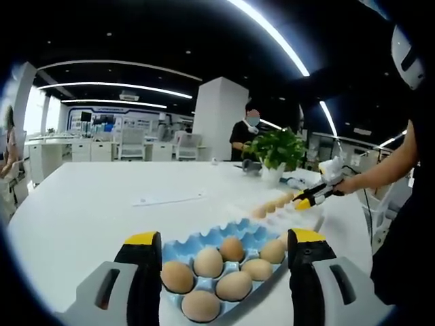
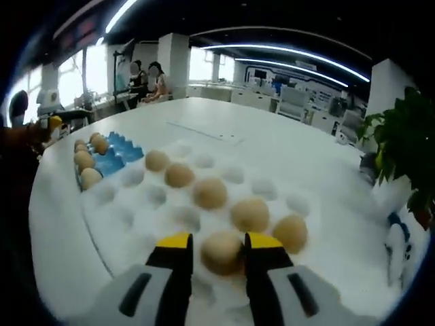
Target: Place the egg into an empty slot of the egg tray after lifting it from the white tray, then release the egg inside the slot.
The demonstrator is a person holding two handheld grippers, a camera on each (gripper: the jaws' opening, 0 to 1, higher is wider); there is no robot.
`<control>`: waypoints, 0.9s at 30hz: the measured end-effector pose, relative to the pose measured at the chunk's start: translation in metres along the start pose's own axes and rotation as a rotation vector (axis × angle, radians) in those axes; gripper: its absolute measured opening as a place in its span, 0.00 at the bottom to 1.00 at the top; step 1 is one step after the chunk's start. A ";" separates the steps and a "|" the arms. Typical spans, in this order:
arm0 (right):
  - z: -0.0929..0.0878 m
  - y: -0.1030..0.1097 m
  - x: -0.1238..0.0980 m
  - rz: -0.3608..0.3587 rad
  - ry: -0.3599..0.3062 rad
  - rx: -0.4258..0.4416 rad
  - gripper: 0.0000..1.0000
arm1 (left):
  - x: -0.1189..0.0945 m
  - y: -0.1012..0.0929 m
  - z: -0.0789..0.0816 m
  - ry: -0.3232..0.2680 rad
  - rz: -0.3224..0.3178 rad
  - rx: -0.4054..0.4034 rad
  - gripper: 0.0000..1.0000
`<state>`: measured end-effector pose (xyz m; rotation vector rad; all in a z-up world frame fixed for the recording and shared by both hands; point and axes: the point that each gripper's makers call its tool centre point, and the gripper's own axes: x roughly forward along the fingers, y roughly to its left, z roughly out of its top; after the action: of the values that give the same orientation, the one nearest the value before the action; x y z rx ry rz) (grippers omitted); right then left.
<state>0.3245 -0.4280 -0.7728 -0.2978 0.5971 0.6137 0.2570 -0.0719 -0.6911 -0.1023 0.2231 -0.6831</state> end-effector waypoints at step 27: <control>-0.010 -0.001 -0.005 0.081 0.064 -0.108 0.24 | 0.003 -0.001 0.005 -0.006 -0.001 0.005 0.77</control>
<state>0.3172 -0.4352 -0.7773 -0.3970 0.6415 0.7182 0.2602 -0.0743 -0.6868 -0.0997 0.2152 -0.6846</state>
